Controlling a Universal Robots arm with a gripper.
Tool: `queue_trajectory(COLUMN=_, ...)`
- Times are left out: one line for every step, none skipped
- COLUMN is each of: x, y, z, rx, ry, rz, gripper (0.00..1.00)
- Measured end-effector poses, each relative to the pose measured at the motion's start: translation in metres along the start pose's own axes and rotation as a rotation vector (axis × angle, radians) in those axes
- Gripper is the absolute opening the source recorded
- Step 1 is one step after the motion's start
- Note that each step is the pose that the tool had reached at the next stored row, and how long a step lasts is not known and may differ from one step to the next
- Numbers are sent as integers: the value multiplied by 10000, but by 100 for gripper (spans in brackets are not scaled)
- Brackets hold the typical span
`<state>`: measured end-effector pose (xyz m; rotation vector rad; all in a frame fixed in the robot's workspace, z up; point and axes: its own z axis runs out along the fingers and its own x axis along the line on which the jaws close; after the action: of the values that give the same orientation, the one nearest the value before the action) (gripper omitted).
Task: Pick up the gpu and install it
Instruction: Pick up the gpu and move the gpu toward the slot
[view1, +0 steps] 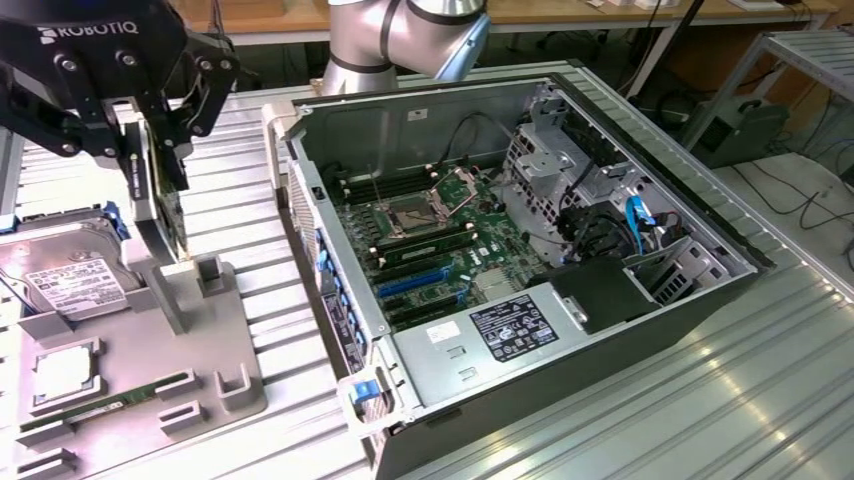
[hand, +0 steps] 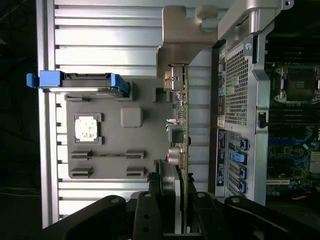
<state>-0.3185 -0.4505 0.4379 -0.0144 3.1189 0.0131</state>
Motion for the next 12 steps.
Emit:
queue_trajectory(x=-2, y=0, z=0, rx=0, ry=0, rz=-1, gripper=28)
queue_trajectory(x=-19, y=0, z=-2, rx=3, ry=3, rz=-2, gripper=28)
queue_trajectory(x=-63, y=0, z=-1, rx=2, ry=3, rz=0, gripper=28)
queue_trajectory(x=-127, y=-1, z=2, rx=1, ry=2, rz=0, gripper=28)
queue_trajectory(x=-172, y=-2, z=4, rx=0, ry=1, rz=0, gripper=28)
queue_trajectory(x=-221, y=-2, z=5, rx=0, ry=1, rz=0, gripper=28)
queue_trajectory(x=-266, y=-3, z=5, rx=1, ry=2, rz=0, gripper=28)
queue_trajectory(x=-328, y=-3, z=6, rx=1, ry=1, rz=0, gripper=28)
queue_trajectory(x=-369, y=-3, z=8, rx=1, ry=1, rz=0, gripper=28)
queue_trajectory(x=-440, y=-4, z=9, rx=0, ry=1, rz=0, gripper=28)
queue_trajectory(x=-520, y=-5, z=11, rx=1, ry=2, rz=1, gripper=28)
queue_trajectory(x=-566, y=-5, z=12, rx=1, ry=1, rz=1, gripper=28)
